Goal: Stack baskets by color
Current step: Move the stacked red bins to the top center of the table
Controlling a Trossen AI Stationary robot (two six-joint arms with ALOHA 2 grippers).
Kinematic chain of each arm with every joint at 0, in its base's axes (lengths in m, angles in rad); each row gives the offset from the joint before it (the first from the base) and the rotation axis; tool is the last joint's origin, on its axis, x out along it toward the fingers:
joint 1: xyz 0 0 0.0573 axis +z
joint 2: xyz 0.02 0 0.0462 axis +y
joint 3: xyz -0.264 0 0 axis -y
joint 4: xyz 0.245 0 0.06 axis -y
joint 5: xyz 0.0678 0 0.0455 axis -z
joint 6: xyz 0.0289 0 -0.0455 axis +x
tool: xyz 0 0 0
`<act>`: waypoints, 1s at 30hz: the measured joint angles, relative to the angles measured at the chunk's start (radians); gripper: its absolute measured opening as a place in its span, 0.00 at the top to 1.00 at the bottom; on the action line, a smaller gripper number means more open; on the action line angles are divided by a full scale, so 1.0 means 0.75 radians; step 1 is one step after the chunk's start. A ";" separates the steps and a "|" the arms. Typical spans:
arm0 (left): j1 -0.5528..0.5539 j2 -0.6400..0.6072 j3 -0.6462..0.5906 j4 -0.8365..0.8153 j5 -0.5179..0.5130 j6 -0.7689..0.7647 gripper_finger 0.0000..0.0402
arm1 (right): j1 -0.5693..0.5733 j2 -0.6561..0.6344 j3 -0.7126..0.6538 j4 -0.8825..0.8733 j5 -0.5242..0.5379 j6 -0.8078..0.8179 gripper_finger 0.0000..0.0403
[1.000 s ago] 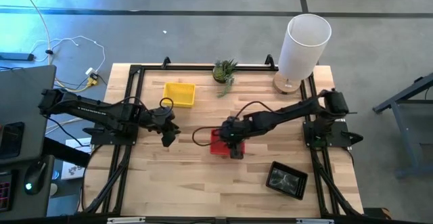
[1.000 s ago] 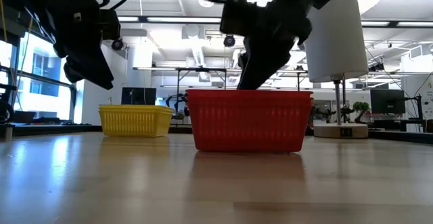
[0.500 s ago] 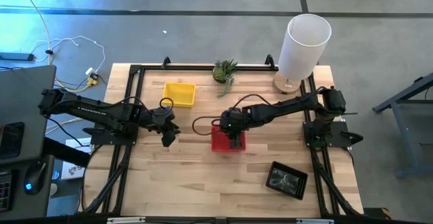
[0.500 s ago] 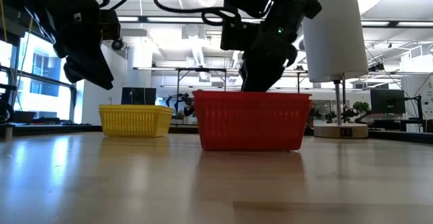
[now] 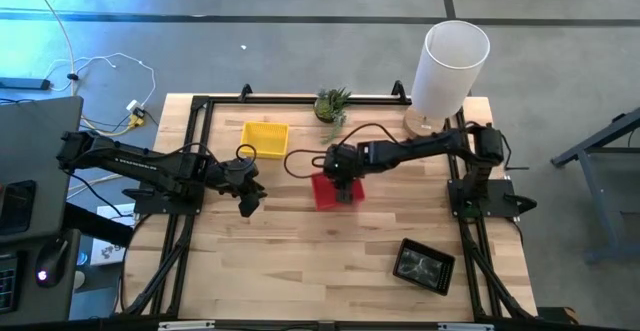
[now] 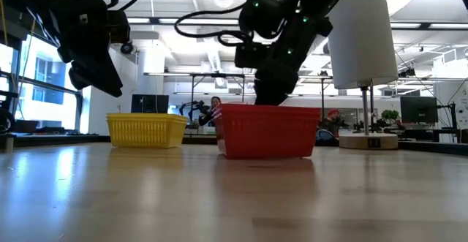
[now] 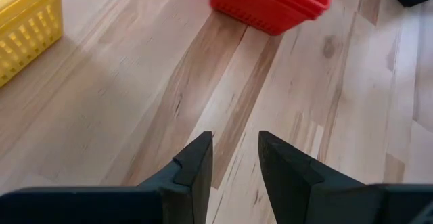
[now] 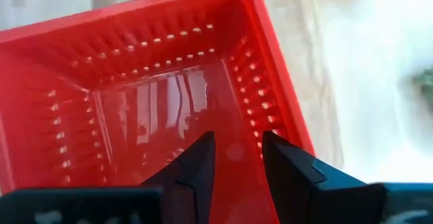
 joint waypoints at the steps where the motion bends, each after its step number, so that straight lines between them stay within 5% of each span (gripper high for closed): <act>1: 0.000 -0.001 0.000 0.001 -0.001 0.004 0.73 | -0.009 0.006 0.000 0.007 0.000 0.005 0.73; 30: 0.004 0.000 -0.001 -0.001 -0.021 0.005 0.73 | -0.209 0.026 0.000 0.114 0.301 0.312 0.73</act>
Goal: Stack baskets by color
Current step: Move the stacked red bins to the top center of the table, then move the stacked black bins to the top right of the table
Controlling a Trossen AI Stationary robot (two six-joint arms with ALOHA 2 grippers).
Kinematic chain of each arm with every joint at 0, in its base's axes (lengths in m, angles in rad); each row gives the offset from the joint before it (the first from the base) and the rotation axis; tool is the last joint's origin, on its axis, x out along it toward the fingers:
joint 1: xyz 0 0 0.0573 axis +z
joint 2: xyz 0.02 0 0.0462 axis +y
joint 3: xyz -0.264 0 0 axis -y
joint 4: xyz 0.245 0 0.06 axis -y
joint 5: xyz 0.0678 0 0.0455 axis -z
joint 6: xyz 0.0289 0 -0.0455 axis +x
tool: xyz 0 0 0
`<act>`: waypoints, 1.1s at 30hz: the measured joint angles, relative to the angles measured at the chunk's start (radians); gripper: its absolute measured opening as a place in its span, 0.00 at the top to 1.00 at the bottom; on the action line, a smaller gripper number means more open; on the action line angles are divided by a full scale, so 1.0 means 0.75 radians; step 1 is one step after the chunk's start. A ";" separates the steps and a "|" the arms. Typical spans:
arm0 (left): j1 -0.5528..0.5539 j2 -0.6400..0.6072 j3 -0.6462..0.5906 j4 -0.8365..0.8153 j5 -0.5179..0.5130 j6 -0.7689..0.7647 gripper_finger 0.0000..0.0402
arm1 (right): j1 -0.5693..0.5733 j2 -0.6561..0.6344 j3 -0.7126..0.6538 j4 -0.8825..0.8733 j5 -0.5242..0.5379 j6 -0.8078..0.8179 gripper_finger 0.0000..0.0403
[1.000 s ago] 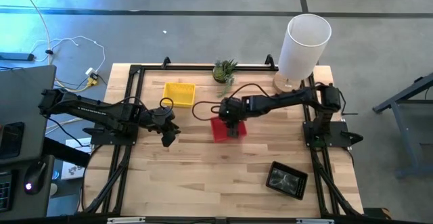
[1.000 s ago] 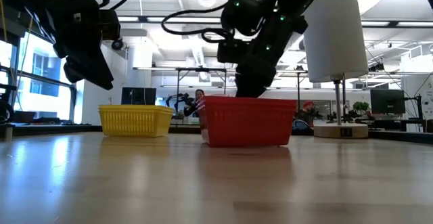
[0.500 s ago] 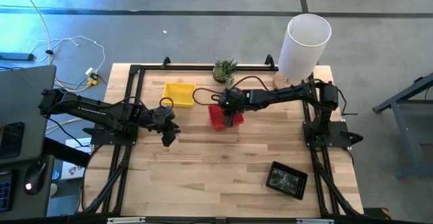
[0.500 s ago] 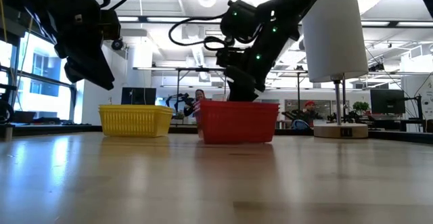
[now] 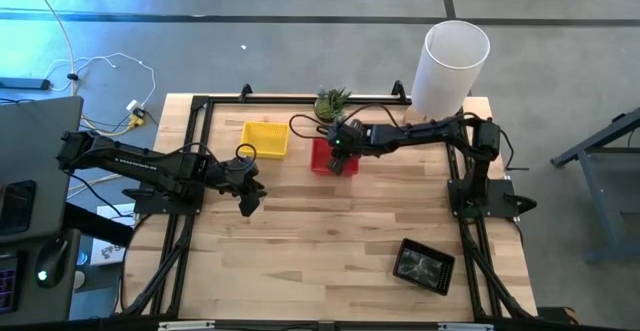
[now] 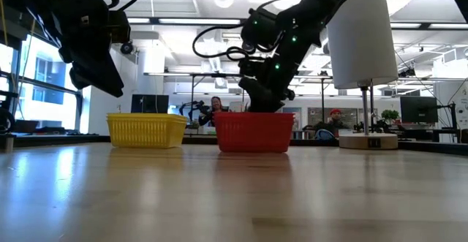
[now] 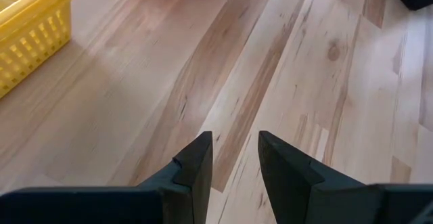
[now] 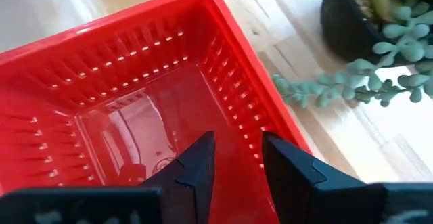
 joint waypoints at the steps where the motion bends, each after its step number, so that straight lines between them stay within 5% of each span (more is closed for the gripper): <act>1: 0.000 0.000 0.000 0.000 0.001 0.000 0.73 | -0.006 0.000 0.000 0.001 0.000 -0.001 0.73; 16: 0.000 0.000 -0.001 0.000 0.001 0.000 0.73 | -0.092 -0.001 0.009 0.036 -0.008 -0.121 0.73; 33: -0.001 0.000 -0.001 0.000 0.001 0.035 0.73 | 0.121 -0.002 0.362 -0.714 -0.079 -0.176 0.73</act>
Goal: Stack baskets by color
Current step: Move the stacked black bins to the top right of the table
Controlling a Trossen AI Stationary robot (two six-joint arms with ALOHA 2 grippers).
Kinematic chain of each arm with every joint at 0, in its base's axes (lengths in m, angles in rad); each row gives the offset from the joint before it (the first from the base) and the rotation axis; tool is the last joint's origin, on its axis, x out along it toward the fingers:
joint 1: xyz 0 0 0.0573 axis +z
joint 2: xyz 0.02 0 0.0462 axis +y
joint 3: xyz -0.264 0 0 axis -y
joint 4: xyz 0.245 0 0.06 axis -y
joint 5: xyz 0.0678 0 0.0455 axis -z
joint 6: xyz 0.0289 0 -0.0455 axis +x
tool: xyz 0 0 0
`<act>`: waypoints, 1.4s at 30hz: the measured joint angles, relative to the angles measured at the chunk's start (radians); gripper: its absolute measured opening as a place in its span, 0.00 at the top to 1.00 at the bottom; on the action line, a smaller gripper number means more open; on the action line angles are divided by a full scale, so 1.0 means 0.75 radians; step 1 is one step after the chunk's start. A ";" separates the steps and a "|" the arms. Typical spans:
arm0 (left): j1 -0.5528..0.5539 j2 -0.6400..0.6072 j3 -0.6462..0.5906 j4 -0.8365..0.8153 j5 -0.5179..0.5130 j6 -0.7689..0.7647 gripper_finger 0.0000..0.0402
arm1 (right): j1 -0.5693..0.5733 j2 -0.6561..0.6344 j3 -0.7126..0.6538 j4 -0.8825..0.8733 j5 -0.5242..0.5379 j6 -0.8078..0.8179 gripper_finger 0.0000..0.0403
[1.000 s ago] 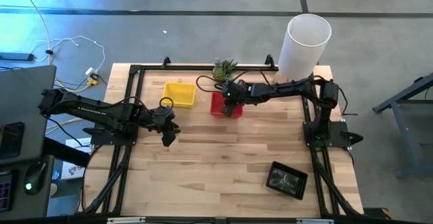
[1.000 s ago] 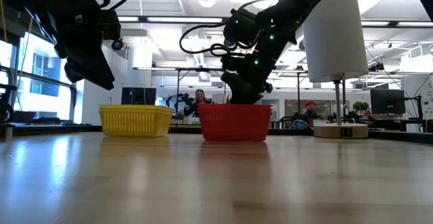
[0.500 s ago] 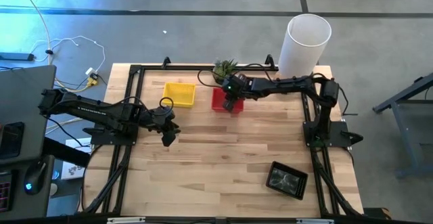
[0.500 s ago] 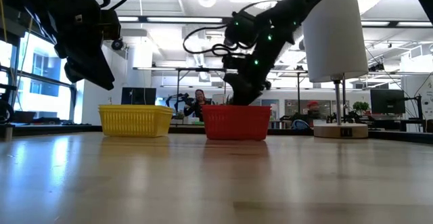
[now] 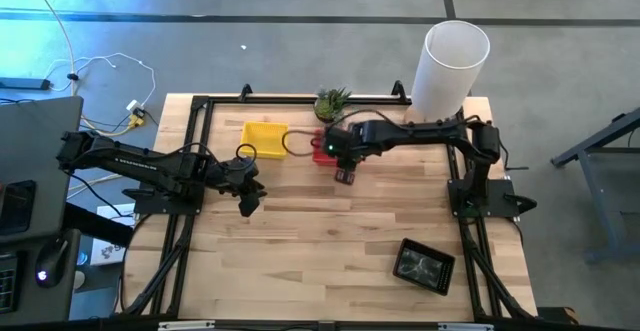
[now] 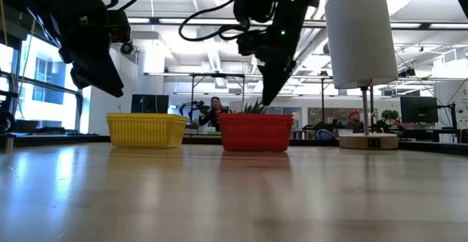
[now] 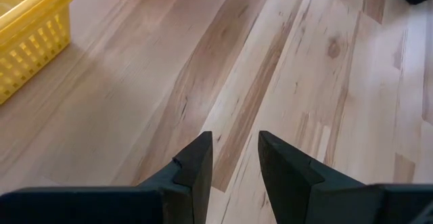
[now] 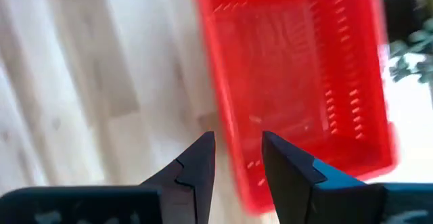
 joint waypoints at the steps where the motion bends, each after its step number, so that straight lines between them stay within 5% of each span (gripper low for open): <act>1: 0.000 0.000 0.000 0.000 0.000 0.000 0.73 | 0.016 0.000 0.000 -0.021 0.000 0.005 0.73; 28: 0.000 0.000 -0.001 0.000 0.000 -0.010 0.73 | 0.367 -0.081 -0.068 -0.743 0.488 0.370 0.73; 34: 0.000 0.000 -0.001 0.000 0.000 -0.010 0.73 | 0.413 -0.284 -0.311 -0.751 0.473 0.582 0.73; 42: 0.000 0.000 -0.001 0.003 -0.012 -0.010 0.73 | 0.534 -0.641 -0.510 -0.756 0.201 0.951 0.73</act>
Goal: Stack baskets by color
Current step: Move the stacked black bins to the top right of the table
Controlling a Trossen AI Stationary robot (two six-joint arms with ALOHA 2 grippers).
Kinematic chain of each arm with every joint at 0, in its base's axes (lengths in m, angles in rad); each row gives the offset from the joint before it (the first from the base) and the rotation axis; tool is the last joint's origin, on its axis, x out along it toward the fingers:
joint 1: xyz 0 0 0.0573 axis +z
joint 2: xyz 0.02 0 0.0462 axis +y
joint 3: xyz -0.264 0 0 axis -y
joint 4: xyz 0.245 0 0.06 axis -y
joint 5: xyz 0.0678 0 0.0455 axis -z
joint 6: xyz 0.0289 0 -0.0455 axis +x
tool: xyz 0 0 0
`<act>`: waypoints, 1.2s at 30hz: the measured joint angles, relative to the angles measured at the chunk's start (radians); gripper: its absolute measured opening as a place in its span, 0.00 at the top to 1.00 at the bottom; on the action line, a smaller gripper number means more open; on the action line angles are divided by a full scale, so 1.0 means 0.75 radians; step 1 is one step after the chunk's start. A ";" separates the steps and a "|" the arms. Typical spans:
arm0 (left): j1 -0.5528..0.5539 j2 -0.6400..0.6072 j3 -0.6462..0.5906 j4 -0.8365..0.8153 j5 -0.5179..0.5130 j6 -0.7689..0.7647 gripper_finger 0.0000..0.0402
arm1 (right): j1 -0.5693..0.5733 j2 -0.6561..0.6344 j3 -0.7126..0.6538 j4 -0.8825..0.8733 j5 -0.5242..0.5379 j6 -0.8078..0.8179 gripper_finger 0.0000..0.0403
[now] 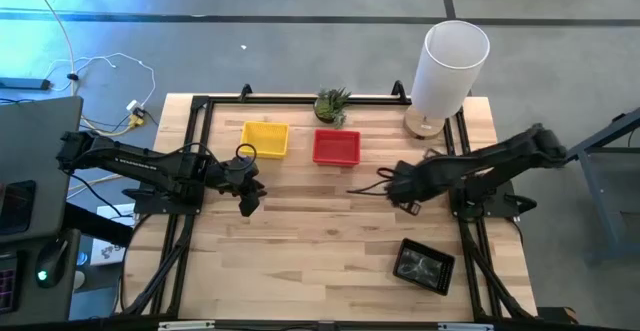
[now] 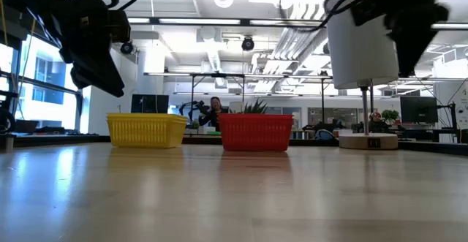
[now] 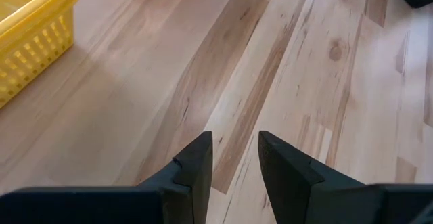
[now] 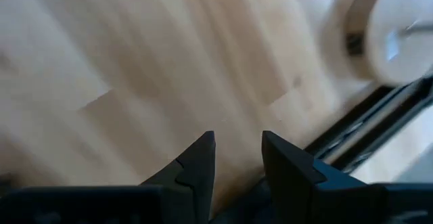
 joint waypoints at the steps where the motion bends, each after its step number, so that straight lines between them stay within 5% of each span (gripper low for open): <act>1: 0.000 0.000 0.000 0.000 -0.004 0.000 0.73 | 0.024 -0.046 -0.017 0.000 -0.032 0.047 0.73; 13: 0.000 0.000 0.000 0.000 -0.021 0.000 0.73 | 0.375 -0.374 -0.203 0.232 -0.269 0.581 0.73; 36: 0.000 0.000 0.000 -0.001 -0.026 0.000 0.73 | 0.797 -0.098 -0.246 0.786 -0.433 1.021 0.73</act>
